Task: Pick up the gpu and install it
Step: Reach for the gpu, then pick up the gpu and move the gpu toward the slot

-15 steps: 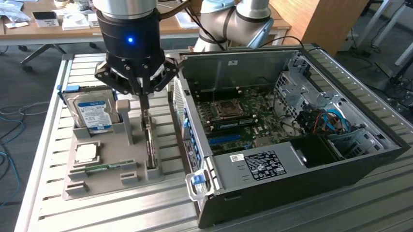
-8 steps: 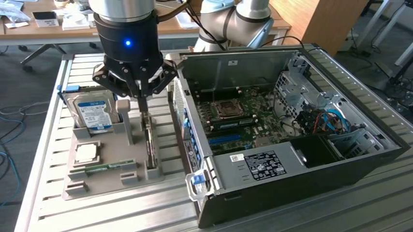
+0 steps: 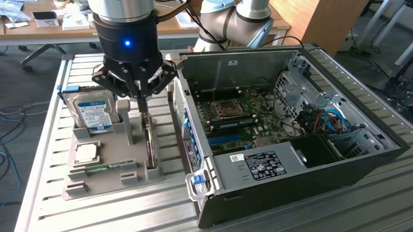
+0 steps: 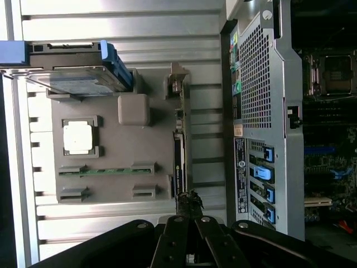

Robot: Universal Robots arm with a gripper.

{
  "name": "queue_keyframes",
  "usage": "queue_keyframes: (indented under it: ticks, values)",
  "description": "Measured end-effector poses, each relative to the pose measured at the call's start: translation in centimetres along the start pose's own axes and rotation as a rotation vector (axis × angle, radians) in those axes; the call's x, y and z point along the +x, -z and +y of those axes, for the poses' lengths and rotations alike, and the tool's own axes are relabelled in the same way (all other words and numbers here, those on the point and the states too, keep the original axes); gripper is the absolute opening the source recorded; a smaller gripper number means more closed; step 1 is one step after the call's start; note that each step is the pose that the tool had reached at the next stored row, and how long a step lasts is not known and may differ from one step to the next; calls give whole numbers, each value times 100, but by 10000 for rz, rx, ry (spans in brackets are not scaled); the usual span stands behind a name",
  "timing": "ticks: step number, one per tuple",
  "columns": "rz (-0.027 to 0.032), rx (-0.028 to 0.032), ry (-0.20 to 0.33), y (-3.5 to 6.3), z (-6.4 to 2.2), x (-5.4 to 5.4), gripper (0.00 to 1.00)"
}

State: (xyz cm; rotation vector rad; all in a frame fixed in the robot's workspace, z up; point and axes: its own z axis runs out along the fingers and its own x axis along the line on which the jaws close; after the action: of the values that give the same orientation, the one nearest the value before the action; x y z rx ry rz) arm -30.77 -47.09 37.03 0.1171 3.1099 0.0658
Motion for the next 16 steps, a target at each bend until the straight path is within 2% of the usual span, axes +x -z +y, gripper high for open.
queue_keyframes:
  ticks: [16]
  values:
    - [0,1,0,0,-5,-1,11]
